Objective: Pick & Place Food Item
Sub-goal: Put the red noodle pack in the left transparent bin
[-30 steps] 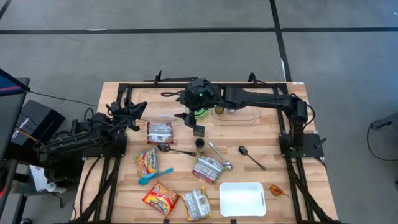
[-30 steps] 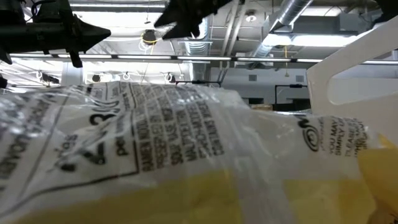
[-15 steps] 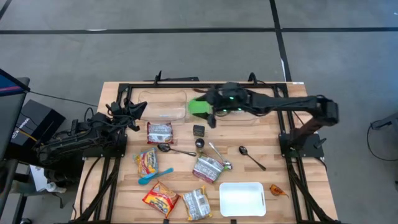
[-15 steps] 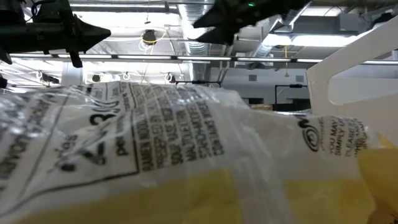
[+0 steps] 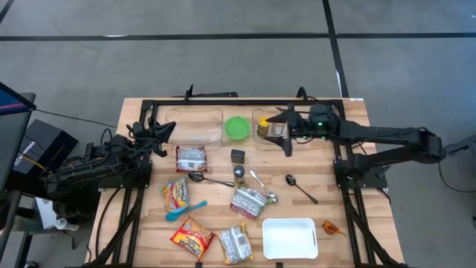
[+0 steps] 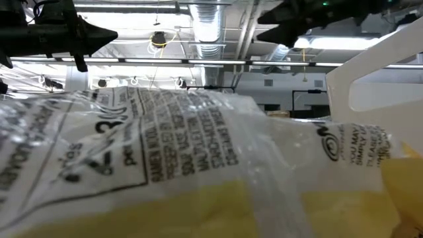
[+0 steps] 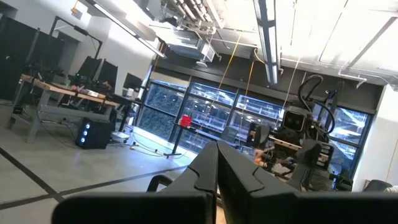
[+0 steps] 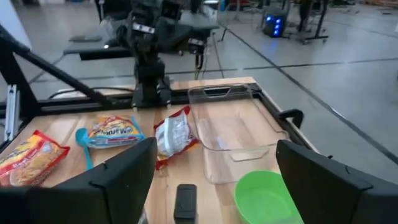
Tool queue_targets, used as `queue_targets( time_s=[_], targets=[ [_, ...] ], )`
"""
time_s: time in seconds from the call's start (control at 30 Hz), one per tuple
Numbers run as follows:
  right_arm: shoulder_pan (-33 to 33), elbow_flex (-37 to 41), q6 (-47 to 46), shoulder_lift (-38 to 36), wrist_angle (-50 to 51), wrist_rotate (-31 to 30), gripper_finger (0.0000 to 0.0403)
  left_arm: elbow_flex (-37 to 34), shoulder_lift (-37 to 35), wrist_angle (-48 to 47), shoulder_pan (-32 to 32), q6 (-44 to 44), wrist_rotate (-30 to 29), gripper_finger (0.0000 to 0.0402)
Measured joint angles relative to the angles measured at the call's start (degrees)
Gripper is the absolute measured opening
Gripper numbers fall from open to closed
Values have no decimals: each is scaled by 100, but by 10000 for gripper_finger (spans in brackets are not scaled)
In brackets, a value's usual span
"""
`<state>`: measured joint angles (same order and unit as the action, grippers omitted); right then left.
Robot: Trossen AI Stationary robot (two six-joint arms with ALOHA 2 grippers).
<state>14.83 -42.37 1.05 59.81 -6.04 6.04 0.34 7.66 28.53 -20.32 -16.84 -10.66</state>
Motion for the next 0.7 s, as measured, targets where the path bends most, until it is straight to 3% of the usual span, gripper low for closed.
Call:
queue_targets(
  time_s=[0.17,0.37,0.7],
  targets=[
    [190,293,-424,-484,21,-4,323,-1,0,1,0,0,0,0],
    [420,322,-456,-753,717,-4,323,-1,0,2,0,1,0,0],
    [444,322,-427,-608,966,-4,323,-1,1,1,0,1,2,0]
  ],
)
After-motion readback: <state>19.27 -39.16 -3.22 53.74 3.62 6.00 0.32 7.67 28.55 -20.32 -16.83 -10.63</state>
